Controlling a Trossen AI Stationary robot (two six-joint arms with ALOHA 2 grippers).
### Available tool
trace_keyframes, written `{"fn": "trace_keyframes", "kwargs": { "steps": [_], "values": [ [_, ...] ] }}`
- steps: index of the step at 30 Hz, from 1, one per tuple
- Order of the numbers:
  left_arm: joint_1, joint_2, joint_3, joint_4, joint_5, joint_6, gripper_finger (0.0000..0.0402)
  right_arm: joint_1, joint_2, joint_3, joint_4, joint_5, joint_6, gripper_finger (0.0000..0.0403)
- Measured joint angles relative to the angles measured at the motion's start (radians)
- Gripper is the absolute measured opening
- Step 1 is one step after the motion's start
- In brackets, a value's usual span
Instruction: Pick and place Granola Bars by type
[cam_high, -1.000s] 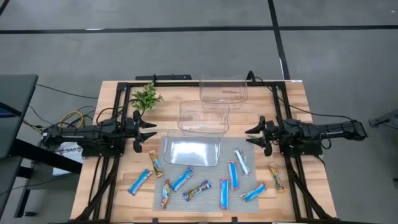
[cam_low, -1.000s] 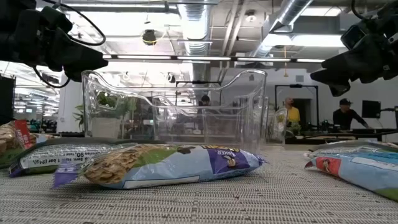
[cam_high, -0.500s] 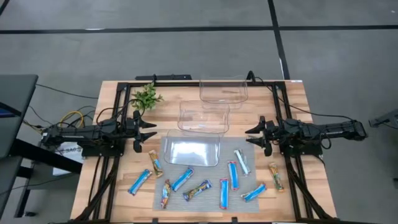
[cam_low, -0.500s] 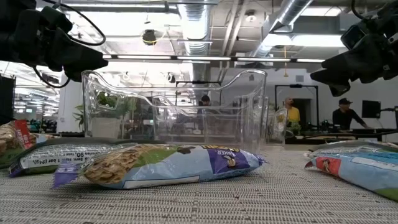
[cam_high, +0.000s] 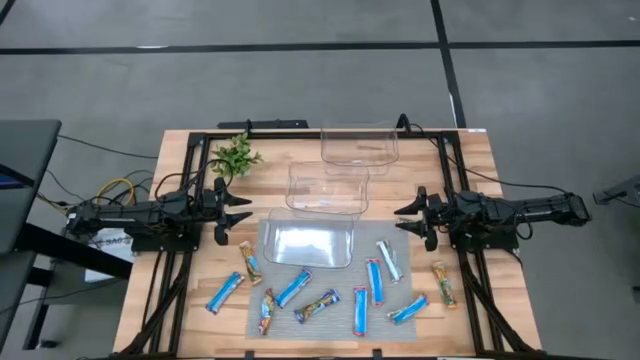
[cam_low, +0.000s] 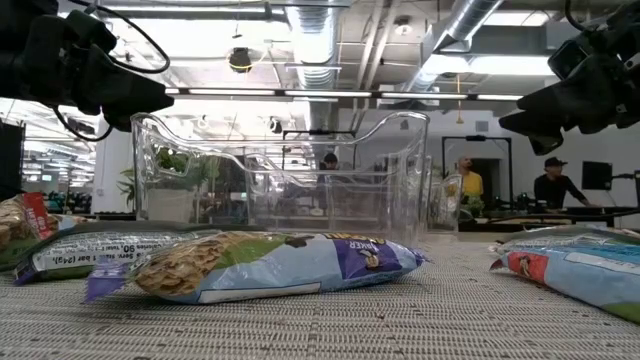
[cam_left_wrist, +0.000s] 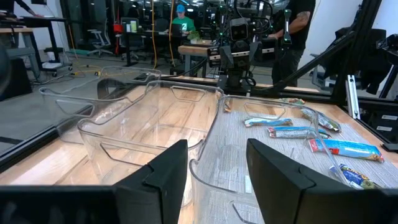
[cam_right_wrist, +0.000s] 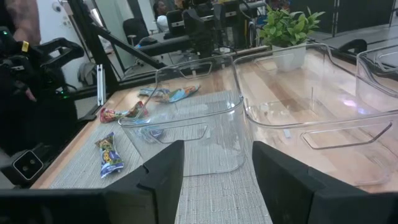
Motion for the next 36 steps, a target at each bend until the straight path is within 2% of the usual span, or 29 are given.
{"fn": "trace_keyframes", "kwargs": {
  "steps": [8, 10, 17, 22, 24, 28, 30, 33, 36],
  "values": [
    [0.0, 0.0, 0.0, 0.0, 0.0, -0.003, 0.0158, 0.0, 0.0, 0.0, 0.0, 0.0, 0.0, 0.0184],
    [0.0, 0.0, 0.0, 0.0, 0.005, -0.054, 0.0158, 0.0, 0.0, 0.0, 0.0, 0.0, 0.0, 0.0184],
    [-0.001, 0.0, 0.0, -0.003, 0.172, -0.525, 0.0158, 0.0, 0.0, 0.0, 0.0, 0.0, 0.0, 0.0184],
    [0.0, 0.0, 0.0, -0.004, 0.112, -0.849, 0.0158, 0.0, 0.0, 0.0, 0.0, 0.0, 0.0, 0.0184],
    [0.0, 0.0, 0.0, -0.001, 0.105, -0.928, 0.0158, 0.0, 0.0, 0.0, 0.0, 0.0, 0.0, 0.0184],
    [-0.001, 0.0, 0.013, -0.017, 0.145, -0.898, 0.0158, 0.0, 0.0, 0.0, 0.0, 0.0, 0.0, 0.0184],
    [-0.001, 0.001, 0.055, -0.081, 0.121, -0.887, 0.0158, 0.0, 0.0, 0.0, 0.0, 0.0, 0.0, 0.0184],
    [-0.001, 0.031, 0.167, -0.27, 0.062, -0.844, 0.0158, 0.0, 0.0, 0.0, 0.0, 0.0, 0.0, 0.0184],
    [-0.001, 0.124, 0.309, -0.475, 0.037, -0.84, 0.0158, 0.0, 0.0, 0.0, 0.0, 0.0, 0.0, 0.0184]
  ]
}}
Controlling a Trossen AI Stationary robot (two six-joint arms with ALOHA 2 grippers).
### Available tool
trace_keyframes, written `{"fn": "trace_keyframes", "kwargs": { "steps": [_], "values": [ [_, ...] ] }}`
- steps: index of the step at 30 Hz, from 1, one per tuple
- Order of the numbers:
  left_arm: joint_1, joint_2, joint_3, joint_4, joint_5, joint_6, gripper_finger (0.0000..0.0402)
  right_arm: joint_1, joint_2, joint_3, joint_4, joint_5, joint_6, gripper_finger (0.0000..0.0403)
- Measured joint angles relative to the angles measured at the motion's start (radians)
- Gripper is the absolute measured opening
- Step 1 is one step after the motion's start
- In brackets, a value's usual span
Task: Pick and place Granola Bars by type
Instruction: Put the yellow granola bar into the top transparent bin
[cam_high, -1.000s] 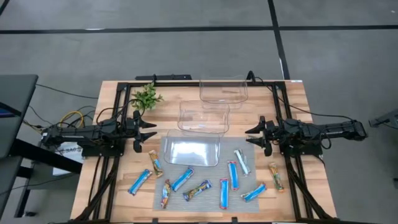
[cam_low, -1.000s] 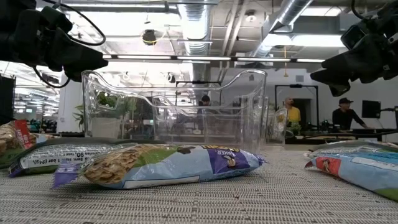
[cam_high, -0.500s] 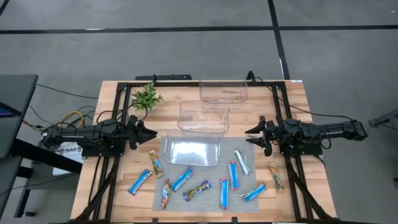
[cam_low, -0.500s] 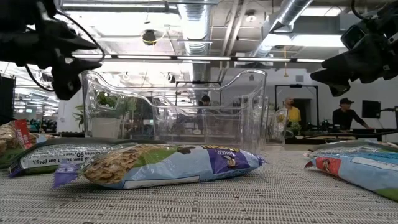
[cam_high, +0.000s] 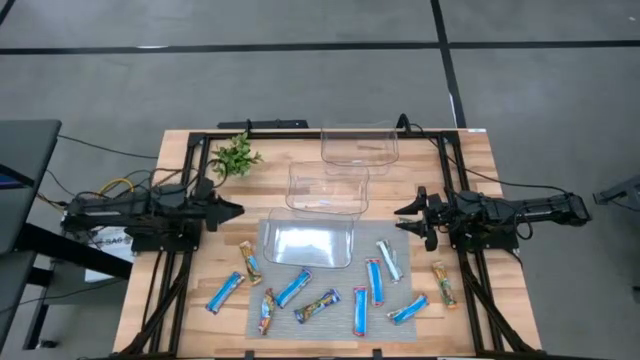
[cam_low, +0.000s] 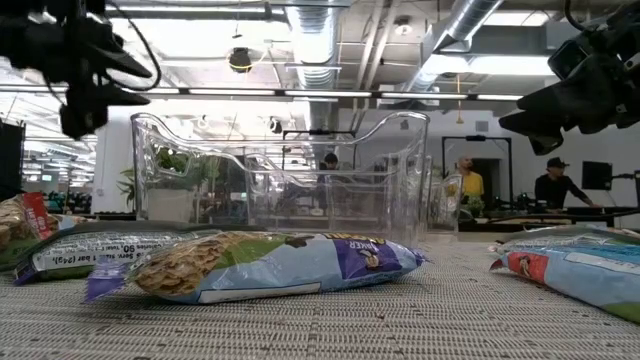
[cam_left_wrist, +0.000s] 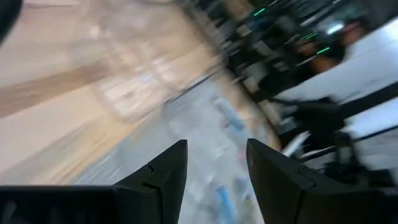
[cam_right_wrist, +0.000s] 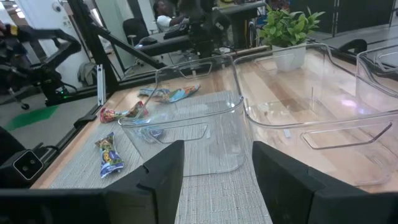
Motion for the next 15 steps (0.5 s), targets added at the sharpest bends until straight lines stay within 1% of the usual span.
{"fn": "trace_keyframes", "kwargs": {
  "steps": [2, 4, 10, 15],
  "values": [
    [0.0, 0.087, 0.094, -0.126, -0.002, -0.041, 0.0158, 0.0, 0.0, 0.0, 0.0, 0.0, 0.0, 0.0184],
    [-0.004, 0.187, 0.18, -0.215, 0.004, -0.077, 0.0158, 0.0, 0.0, 0.0, 0.0, 0.0, 0.0, 0.0184],
    [-0.092, 0.487, 0.371, -0.294, 0.066, -0.074, 0.0158, 0.0, 0.0, 0.0, 0.0, 0.0, 0.0, 0.0184],
    [-0.2, 0.673, 0.455, -0.386, 0.1, -0.074, 0.0158, 0.0, 0.0, 0.0, 0.0, 0.0, 0.0, 0.0184]
  ]
}}
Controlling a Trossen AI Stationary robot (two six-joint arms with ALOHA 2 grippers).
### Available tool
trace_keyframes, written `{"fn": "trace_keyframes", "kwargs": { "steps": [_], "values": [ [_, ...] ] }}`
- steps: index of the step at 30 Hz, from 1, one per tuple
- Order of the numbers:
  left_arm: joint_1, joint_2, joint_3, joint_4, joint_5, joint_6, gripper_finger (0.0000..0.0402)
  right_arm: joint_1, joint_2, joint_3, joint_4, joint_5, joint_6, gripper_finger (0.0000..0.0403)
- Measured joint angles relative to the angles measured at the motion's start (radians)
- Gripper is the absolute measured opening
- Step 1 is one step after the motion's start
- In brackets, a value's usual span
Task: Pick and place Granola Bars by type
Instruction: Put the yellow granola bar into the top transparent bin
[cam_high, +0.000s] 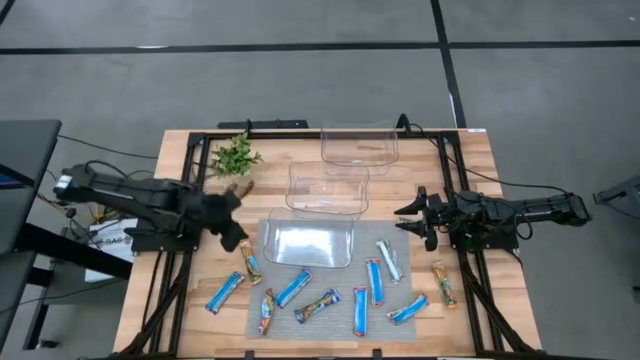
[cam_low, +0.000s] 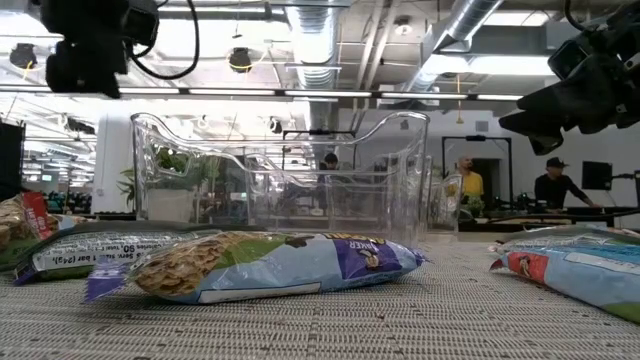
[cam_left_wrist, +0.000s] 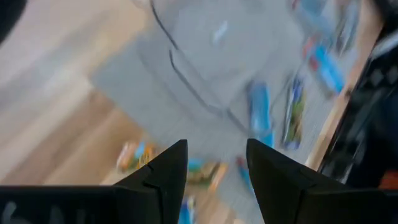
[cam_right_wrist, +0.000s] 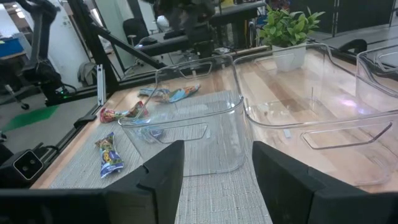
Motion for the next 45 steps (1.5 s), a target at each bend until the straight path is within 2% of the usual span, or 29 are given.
{"fn": "trace_keyframes", "kwargs": {
  "steps": [11, 19, 27, 32, 38, 45],
  "values": [
    [-0.205, 0.226, 0.013, -0.037, 0.036, -0.314, 0.0158, 0.0, 0.0, 0.0, 0.0, 0.0, 0.0, 0.0184],
    [-0.286, 0.312, 0.013, -0.036, -0.03, -0.493, 0.0158, 0.0, 0.0, 0.0, 0.0, 0.0, 0.0, 0.0184],
    [-0.279, 0.412, 0.013, -0.022, -0.038, -0.671, 0.0158, 0.0, 0.0, 0.0, 0.0, 0.0, 0.0, 0.0184],
    [-0.249, 0.488, 0.013, 0.054, -0.038, -0.798, 0.0158, 0.0, 0.0, 0.0, 0.0, 0.0, 0.0, 0.0184],
    [-0.229, 0.583, 0.013, 0.147, -0.029, -0.847, 0.0158, 0.0, 0.0, 0.0, 0.0, 0.0, 0.0, 0.0184],
    [-0.229, 0.581, 0.014, 0.166, -0.032, -0.89, 0.0158, 0.0, 0.0, 0.0, 0.0, 0.0, 0.0, 0.0184]
  ]
}}
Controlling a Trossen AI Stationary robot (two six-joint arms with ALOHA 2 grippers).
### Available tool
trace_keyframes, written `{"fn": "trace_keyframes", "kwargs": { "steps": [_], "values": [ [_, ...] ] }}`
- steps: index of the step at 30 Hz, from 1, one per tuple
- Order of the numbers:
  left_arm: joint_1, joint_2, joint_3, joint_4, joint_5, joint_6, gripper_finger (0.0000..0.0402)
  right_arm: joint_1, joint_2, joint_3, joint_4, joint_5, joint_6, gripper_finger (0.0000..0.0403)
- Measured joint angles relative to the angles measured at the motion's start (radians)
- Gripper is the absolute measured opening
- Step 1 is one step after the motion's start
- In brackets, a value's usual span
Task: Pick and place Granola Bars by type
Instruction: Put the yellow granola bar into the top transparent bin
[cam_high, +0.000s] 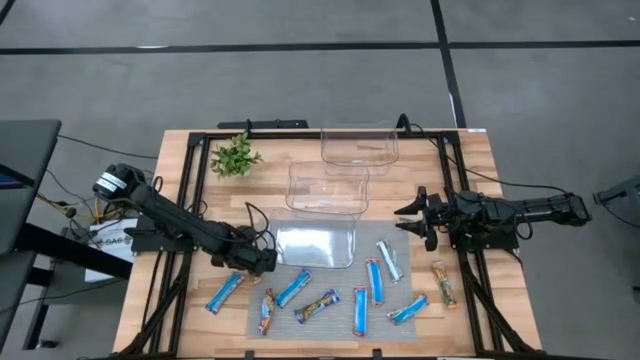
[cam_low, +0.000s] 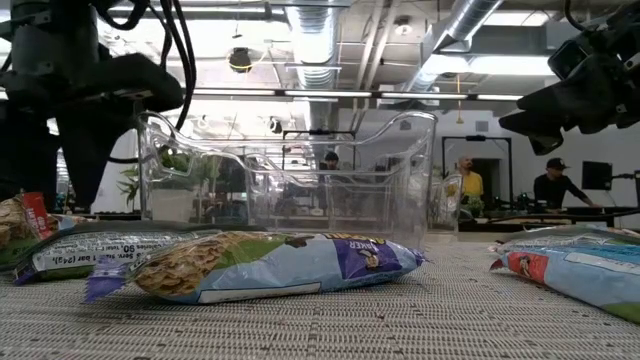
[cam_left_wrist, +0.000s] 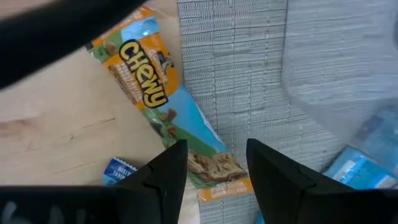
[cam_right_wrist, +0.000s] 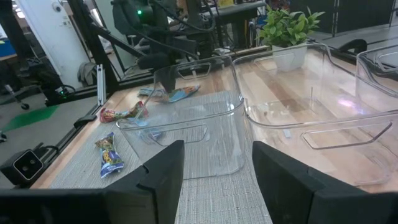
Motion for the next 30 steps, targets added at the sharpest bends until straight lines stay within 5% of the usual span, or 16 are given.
{"fn": "trace_keyframes", "kwargs": {
  "steps": [30],
  "values": [
    [-0.001, 0.023, 0.001, -0.105, -0.009, -0.084, 0.0158, 0.0, 0.0, 0.0, 0.0, 0.0, 0.0, 0.0184]
  ]
}}
